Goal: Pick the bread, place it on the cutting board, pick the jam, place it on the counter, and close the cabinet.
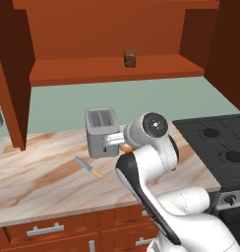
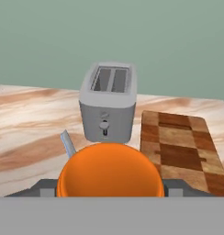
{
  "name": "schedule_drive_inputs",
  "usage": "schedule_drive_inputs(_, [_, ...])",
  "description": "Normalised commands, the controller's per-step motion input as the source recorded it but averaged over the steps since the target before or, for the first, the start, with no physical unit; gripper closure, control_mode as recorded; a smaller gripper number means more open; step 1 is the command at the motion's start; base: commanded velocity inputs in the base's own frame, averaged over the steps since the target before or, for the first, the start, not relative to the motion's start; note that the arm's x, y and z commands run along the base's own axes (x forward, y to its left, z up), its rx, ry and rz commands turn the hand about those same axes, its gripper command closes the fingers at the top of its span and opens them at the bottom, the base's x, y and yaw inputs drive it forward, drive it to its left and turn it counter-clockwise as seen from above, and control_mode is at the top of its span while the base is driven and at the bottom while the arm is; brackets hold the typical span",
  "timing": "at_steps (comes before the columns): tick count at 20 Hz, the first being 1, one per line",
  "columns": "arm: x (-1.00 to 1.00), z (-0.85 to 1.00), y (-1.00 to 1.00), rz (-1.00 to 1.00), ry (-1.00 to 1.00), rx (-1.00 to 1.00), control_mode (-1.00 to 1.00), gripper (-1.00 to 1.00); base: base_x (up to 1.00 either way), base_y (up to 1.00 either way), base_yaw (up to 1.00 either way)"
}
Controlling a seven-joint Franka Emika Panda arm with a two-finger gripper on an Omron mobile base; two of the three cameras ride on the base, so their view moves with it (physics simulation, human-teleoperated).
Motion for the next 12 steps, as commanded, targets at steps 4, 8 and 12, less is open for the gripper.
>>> schedule_drive_inputs(4, [0.0,-0.34,0.12,0.0,0.0,0.0,-1.0,1.0,0.0,0.0,0.0])
schedule_drive_inputs(8, [0.0,-0.37,0.19,0.0,0.0,0.0,-1.0,1.0,0.0,0.0,0.0])
schedule_drive_inputs(12, [0.01,-0.35,0.22,0.0,0.0,0.0,-1.0,1.0,0.0,0.0,0.0])
